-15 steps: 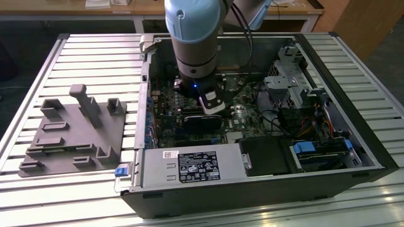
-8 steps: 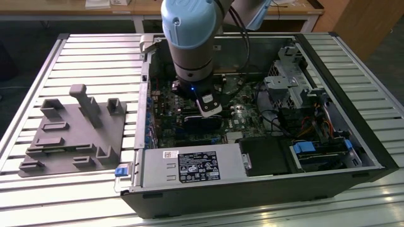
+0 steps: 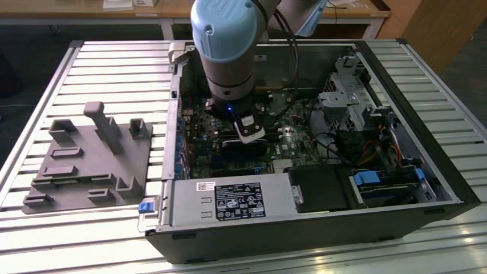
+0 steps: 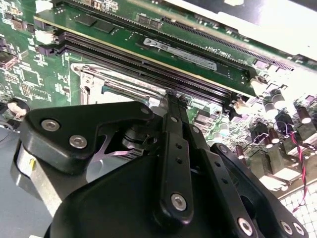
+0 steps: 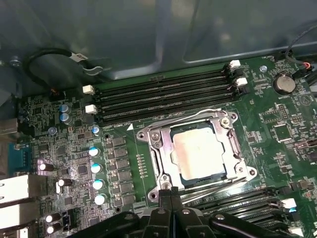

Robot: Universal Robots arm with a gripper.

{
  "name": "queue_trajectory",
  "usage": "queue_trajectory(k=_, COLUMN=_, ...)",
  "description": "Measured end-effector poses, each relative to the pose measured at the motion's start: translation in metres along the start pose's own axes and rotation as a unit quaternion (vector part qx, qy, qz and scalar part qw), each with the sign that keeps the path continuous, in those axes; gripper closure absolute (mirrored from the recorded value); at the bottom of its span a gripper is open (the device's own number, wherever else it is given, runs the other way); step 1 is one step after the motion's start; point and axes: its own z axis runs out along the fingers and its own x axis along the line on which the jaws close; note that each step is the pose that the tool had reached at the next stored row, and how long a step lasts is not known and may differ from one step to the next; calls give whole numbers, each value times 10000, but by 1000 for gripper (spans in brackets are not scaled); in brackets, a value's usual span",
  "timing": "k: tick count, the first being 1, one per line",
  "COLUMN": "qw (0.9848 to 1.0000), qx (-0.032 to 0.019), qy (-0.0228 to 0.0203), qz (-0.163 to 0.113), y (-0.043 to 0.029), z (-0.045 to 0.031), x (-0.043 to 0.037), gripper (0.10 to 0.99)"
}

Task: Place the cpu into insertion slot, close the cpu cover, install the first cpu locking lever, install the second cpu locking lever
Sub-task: 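Install the second cpu locking lever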

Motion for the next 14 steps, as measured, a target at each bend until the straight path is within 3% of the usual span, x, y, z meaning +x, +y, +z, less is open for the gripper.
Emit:
queue_trajectory(k=6, qw=10000, qx=-65, qy=15, qz=8, y=-24, z=30, x=44, gripper=980)
queue_trajectory(k=12, qw=9997, qx=-244, qy=53, qz=28, y=-41, z=56, x=81, gripper=980)
queue_trajectory(k=14, qw=9996, qx=-263, qy=57, qz=31, y=-42, z=58, x=83, gripper=980)
